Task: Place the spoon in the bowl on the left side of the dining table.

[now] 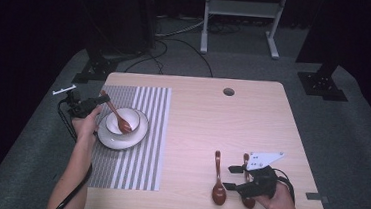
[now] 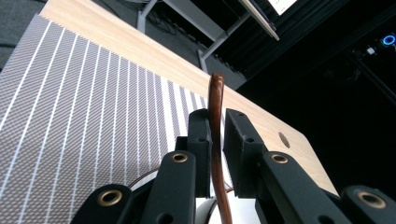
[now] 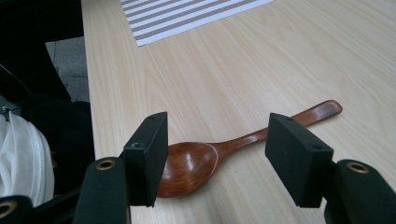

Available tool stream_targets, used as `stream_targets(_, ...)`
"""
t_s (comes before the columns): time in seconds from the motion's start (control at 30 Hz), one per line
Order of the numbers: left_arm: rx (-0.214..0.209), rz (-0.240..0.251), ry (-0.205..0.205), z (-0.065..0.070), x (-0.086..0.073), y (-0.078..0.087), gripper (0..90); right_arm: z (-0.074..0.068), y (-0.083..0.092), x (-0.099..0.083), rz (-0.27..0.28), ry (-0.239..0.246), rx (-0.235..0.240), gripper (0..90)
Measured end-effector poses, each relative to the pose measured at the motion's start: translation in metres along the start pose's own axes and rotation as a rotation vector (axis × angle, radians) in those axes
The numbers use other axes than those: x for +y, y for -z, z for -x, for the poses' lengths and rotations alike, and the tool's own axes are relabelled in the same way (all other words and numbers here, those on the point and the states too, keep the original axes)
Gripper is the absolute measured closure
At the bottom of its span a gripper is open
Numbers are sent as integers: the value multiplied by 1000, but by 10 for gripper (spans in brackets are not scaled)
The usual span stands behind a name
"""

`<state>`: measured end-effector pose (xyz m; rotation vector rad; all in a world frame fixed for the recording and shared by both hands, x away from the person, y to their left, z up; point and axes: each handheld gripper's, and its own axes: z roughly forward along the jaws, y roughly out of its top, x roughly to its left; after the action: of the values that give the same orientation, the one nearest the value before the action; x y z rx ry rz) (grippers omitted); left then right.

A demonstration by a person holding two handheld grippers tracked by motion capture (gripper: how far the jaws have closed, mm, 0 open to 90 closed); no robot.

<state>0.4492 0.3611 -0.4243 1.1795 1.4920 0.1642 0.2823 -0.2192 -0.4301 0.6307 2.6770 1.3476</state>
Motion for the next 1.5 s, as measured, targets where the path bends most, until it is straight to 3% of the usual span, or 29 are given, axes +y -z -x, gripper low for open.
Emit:
stream_targets(0.2,-4,-1,38,-9,-5,1,754,0,-1,0,-2,-4,2,380)
stream_targets(0.6,5,-16,16,-8,-7,8,579,0,0,0,-2,0,1,380)
stream_targets(0.83,4,-12,-28,-7,-9,17,501,0,1,0,2,-6,-4,375)
stream_targets(1.03,31,-34,-109,-4,-11,27,414,1,4,0,9,-12,-15,364)
stream_targets(1.2,26,-33,-117,-4,-11,37,363,2,6,-1,9,-19,-21,352)
stream_targets(1.5,51,-75,-232,12,-18,51,279,5,5,-1,3,-39,-34,311)
